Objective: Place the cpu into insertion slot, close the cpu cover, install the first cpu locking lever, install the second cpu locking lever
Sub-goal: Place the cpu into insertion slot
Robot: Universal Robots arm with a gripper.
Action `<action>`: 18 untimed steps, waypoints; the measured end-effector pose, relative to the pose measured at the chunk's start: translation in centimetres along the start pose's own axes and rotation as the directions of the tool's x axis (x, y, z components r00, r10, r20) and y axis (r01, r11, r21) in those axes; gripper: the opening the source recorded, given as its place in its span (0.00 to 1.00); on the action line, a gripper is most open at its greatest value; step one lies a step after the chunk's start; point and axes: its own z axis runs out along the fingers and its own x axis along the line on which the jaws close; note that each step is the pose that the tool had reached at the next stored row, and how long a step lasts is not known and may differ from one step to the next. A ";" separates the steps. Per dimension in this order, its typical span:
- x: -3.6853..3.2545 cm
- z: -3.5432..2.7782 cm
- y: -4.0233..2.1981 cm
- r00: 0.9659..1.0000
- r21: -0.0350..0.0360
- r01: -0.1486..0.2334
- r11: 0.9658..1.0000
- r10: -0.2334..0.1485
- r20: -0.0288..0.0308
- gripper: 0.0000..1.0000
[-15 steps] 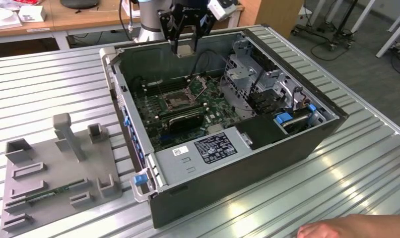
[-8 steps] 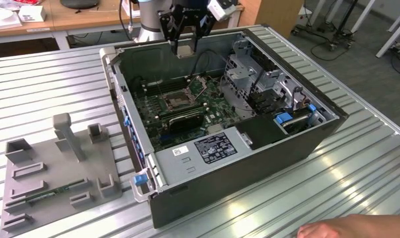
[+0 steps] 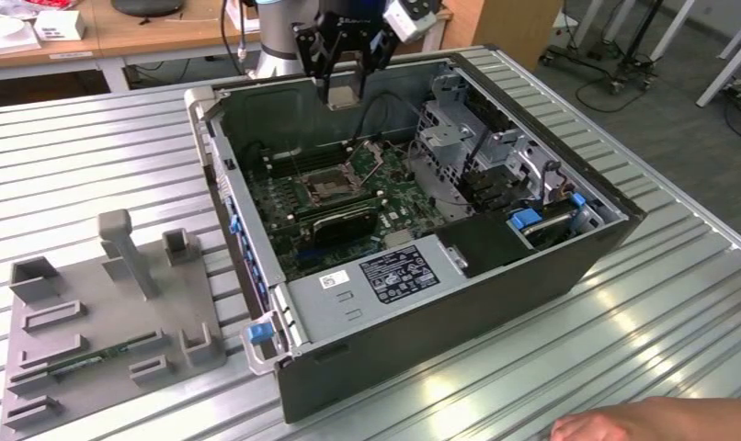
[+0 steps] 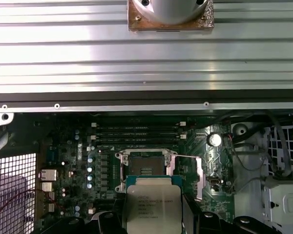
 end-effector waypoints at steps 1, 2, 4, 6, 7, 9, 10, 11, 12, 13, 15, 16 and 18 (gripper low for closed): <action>0.00 0.05 0.00 1.000 0.000 0.000 1.000 0.000 0.000 0.54; 0.00 0.09 -0.01 1.000 0.000 0.000 1.000 0.000 0.000 0.54; 0.00 0.16 -0.01 1.000 0.000 0.000 1.000 0.000 0.000 0.54; -0.01 0.24 -0.02 1.000 0.000 0.000 1.000 0.000 0.000 0.54; 0.00 0.28 -0.03 1.000 0.000 0.000 1.000 0.000 0.000 0.54; -0.01 0.36 -0.03 1.000 0.000 0.000 1.000 0.000 0.000 0.54; -0.01 0.41 -0.04 1.000 0.000 0.000 1.000 0.000 0.000 0.54; -0.01 0.46 -0.04 1.000 0.000 0.000 1.000 0.000 0.000 0.54; -0.01 0.51 -0.05 1.000 0.000 0.000 1.000 0.000 0.000 0.54; -0.01 0.56 -0.05 1.000 0.000 0.000 1.000 0.000 0.000 0.54; -0.01 0.64 -0.06 1.000 0.000 0.000 1.000 0.000 0.000 0.54; -0.01 0.68 -0.06 1.000 0.000 0.000 1.000 0.000 0.000 0.54; -0.01 0.74 -0.07 1.000 0.000 0.000 1.000 0.000 0.000 0.54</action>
